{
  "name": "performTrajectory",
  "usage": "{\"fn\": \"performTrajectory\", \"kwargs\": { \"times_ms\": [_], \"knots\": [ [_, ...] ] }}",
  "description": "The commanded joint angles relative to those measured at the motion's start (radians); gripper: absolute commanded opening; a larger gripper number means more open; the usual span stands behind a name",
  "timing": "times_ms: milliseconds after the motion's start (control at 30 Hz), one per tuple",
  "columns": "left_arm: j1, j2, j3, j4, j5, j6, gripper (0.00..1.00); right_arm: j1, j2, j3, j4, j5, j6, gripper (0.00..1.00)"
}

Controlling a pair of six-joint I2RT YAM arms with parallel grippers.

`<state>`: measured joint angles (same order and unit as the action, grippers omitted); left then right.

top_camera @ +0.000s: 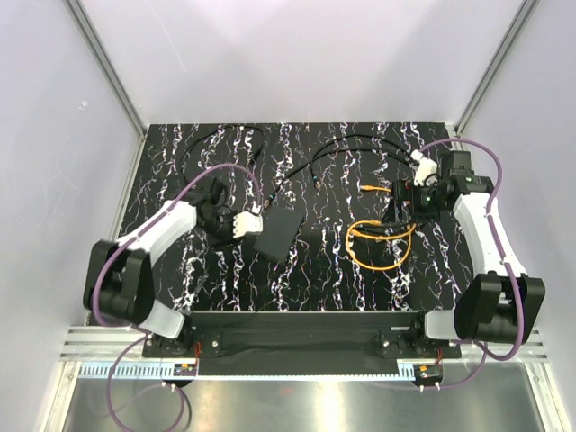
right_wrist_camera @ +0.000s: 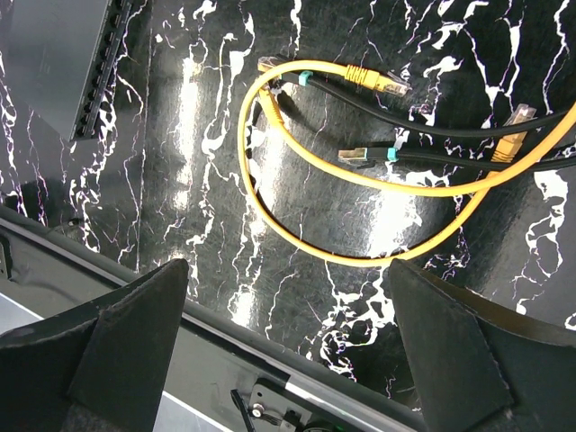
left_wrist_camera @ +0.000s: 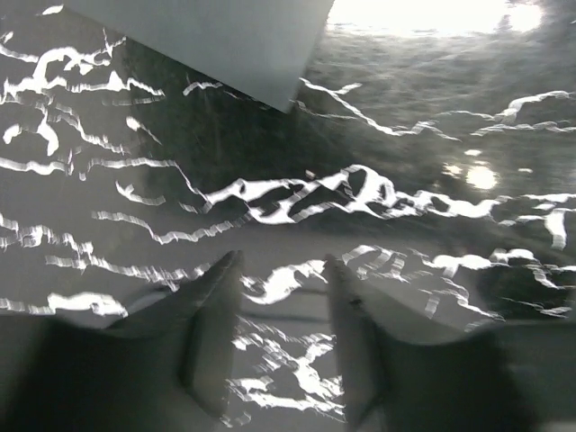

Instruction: Insert the plug into the switch port

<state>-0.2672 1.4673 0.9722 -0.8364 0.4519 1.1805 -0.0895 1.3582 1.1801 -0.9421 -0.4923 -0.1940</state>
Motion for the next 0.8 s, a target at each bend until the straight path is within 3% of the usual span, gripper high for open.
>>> {"fn": "performTrajectory", "kwargs": {
  "times_ms": [0, 367, 500, 667, 767],
  "knots": [
    [-0.026, 0.103, 0.095, 0.059, 0.018, 0.074, 0.37, 0.002, 0.007, 0.041, -0.015, -0.029, -0.01, 1.0],
    [-0.179, 0.315, 0.183, 0.079, -0.11, 0.024, 0.31, 0.002, 0.061, 0.065, -0.056, -0.029, -0.045, 1.0],
    [-0.214, 0.353, 0.214, 0.095, -0.087, -0.012, 0.31, 0.002, 0.093, 0.087, -0.087, -0.042, -0.068, 1.0],
    [-0.28, 0.393, 0.29, 0.137, 0.011, -0.14, 0.31, 0.002, 0.127, 0.102, -0.09, -0.055, -0.067, 1.0],
    [-0.326, 0.458, 0.355, 0.132, -0.064, -0.212, 0.31, 0.002, 0.153, 0.115, -0.087, -0.072, -0.059, 1.0]
  ]
}}
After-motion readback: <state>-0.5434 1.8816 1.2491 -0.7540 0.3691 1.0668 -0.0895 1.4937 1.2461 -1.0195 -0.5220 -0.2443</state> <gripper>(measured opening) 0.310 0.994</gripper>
